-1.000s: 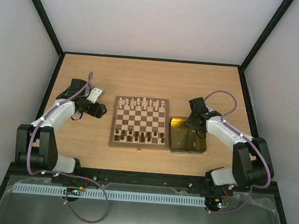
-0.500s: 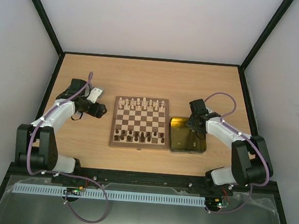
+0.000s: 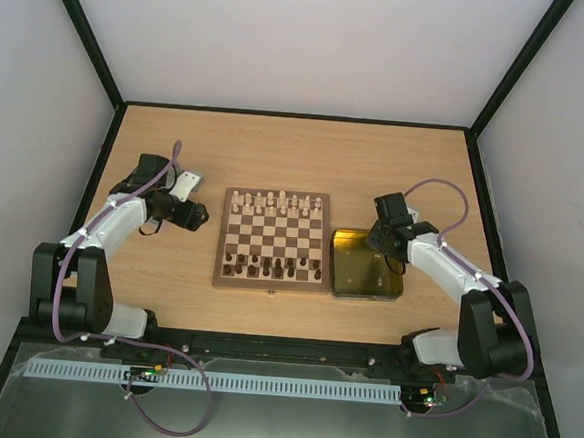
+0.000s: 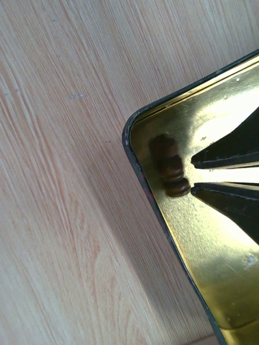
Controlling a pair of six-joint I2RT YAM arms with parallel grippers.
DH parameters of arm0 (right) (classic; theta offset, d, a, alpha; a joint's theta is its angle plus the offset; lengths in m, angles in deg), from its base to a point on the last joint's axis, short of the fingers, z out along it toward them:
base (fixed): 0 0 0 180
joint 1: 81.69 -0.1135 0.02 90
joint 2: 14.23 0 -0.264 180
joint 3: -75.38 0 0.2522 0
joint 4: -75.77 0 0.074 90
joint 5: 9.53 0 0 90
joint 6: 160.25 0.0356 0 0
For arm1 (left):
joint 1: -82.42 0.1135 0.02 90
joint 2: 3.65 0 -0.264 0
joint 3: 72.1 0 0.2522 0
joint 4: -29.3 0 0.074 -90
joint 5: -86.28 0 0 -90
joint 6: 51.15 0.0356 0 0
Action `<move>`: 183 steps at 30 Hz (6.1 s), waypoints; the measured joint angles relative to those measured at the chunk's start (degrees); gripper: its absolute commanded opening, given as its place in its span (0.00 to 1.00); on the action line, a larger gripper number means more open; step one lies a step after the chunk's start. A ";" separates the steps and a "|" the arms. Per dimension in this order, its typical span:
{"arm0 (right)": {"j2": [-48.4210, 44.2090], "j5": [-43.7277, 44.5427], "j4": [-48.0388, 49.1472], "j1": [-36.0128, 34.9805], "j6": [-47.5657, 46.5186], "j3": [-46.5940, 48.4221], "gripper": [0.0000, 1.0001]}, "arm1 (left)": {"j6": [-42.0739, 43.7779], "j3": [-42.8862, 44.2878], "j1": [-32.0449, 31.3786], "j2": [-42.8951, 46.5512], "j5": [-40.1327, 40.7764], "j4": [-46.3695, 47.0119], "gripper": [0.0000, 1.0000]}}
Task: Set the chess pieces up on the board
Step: Pick up the chess piece from the storage box, then place the chess piece on the chessboard.
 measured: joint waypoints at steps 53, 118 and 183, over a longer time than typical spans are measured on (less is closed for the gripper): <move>-0.11 -7.23 -4.72 1.66 23.47 -1.25 0.35 | 0.02 0.00 0.00 0.02 -1.25 -0.02 0.79; -32.00 21.31 -1.18 -40.87 8.87 -8.22 0.02 | -0.11 0.00 0.00 0.02 0.37 0.02 0.79; -14.10 26.62 63.84 -69.79 -19.82 -18.49 0.02 | 5.40 8.28 -4.90 10.86 -5.22 -6.49 0.50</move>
